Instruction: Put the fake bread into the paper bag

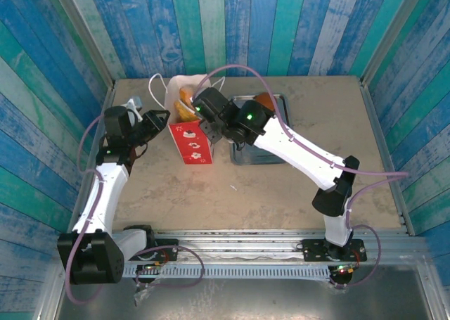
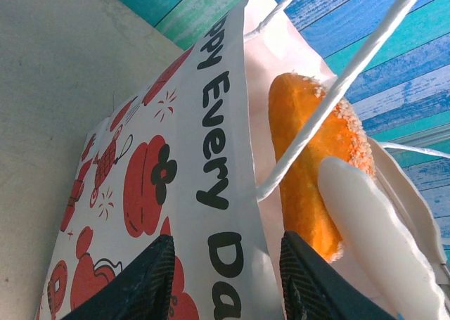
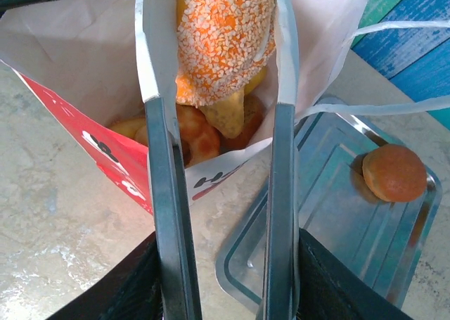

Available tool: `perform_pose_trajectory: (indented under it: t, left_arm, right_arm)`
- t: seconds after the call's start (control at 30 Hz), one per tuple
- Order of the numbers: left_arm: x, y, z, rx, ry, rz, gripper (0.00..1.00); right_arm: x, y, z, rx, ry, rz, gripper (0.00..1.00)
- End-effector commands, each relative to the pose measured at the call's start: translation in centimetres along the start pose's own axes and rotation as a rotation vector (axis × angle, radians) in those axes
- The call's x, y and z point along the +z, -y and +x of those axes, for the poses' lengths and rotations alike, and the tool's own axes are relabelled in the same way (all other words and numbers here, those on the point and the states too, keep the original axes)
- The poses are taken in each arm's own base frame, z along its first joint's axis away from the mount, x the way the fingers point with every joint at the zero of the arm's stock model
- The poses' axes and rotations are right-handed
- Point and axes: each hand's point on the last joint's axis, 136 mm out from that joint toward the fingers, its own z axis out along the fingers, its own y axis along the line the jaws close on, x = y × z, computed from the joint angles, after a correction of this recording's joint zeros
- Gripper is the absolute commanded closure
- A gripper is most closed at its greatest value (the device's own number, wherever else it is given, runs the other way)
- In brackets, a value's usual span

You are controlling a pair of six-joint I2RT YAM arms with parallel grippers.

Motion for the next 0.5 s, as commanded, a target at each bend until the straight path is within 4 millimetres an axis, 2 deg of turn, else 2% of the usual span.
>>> perform_pose_trajectory:
  t: [0.0,0.27,0.47]
  left_arm:
    - [0.0,0.1,-0.1,0.021,0.005,0.013,0.57]
    - [-0.3,0.1,0.0,0.022,0.009,0.009,0.59]
    - [-0.7,1.0,-0.7,0.033,0.023,0.024,0.52]
  right_arm:
    - [-1.1,0.8,-1.6,0.047,0.055,0.017,0.52]
    - [-2.0,1.3,-2.2,0.076,0.076,0.006,0.52]
    - [-5.2,2.3,-3.9,0.106,0.164,-0.017,0.53]
